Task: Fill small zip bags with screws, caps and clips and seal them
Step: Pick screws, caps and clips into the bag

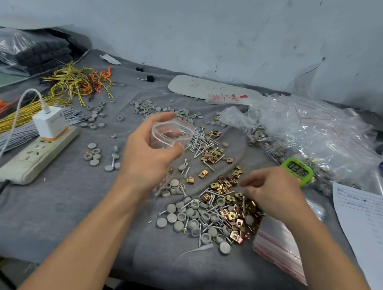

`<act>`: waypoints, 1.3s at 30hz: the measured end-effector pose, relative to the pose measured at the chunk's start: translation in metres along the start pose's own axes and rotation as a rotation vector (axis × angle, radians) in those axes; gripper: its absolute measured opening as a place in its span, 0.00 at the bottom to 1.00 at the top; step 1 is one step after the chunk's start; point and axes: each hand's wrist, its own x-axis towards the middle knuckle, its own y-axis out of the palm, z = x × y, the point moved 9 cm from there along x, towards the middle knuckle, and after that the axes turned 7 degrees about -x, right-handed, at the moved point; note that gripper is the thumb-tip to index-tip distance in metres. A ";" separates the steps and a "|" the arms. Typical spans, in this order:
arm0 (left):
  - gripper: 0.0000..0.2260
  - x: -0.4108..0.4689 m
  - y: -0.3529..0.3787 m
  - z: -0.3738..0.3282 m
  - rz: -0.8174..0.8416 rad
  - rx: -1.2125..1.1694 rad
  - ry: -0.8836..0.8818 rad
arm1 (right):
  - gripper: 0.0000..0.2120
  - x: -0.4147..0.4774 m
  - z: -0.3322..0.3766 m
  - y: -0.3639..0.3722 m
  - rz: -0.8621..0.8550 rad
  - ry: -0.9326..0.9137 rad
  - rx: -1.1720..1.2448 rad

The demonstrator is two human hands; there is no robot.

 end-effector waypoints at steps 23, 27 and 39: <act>0.33 -0.010 0.044 0.030 0.195 0.760 -0.061 | 0.09 -0.014 0.002 0.019 0.135 -0.070 0.092; 0.34 -0.011 0.044 0.031 0.203 0.756 -0.064 | 0.08 -0.012 -0.001 0.009 0.070 -0.057 0.110; 0.33 -0.005 0.039 0.038 0.201 0.770 -0.052 | 0.09 -0.011 0.001 0.010 0.084 -0.001 0.153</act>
